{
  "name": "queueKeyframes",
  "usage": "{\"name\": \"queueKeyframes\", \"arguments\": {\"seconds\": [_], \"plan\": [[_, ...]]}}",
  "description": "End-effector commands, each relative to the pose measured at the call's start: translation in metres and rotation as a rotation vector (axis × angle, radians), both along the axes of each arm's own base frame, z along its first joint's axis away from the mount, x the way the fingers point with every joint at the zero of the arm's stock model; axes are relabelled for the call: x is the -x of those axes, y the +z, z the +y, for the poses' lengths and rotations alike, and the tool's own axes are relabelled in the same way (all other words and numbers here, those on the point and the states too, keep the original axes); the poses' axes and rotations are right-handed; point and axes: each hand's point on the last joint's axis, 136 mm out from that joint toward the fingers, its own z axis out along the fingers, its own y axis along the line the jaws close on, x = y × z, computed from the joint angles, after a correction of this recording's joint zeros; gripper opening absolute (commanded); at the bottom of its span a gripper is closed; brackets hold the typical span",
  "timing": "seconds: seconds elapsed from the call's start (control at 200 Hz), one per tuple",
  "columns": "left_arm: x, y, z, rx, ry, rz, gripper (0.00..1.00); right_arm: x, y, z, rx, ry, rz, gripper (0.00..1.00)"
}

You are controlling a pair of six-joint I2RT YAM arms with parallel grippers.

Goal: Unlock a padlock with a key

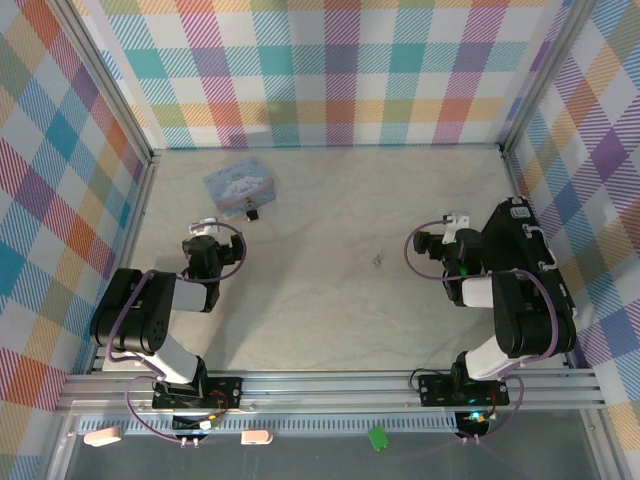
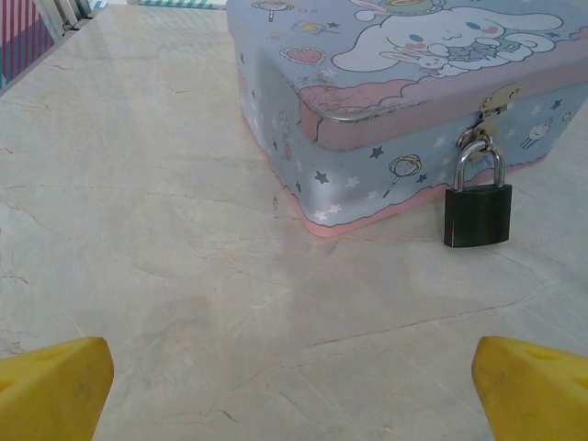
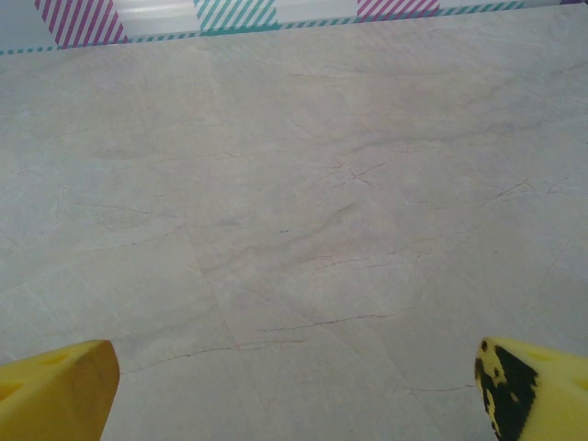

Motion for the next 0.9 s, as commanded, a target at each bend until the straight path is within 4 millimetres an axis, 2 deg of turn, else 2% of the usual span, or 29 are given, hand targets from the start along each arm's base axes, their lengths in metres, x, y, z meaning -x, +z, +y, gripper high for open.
{"name": "queueKeyframes", "arguments": {"seconds": [0.0,0.435,0.5,0.56,0.7,0.825,0.895], "plan": [[-0.006,0.008,-0.002,0.005,-0.009,-0.017,1.0,-0.006,0.008,0.001,0.011,0.017,-0.025,0.99],[-0.005,0.008,-0.002,0.006,-0.009,-0.02,1.0,-0.006,0.009,0.001,0.009,0.018,-0.027,0.99],[-0.003,0.008,-0.007,0.005,-0.04,-0.03,1.0,-0.005,0.008,0.001,0.01,0.018,-0.028,0.99],[0.002,0.013,-0.012,0.007,-0.075,-0.061,1.0,-0.004,0.01,0.01,0.011,0.073,-0.035,0.99],[0.019,0.039,-0.002,0.008,-0.019,-0.155,1.0,0.004,0.018,0.014,0.013,0.097,-0.072,0.99],[0.044,0.083,0.007,0.011,0.04,-0.274,1.0,0.015,0.039,0.015,0.019,0.096,-0.11,0.99],[0.056,0.107,0.014,0.058,0.091,-0.276,1.0,0.024,0.056,0.021,0.018,0.111,-0.123,0.99]]}}
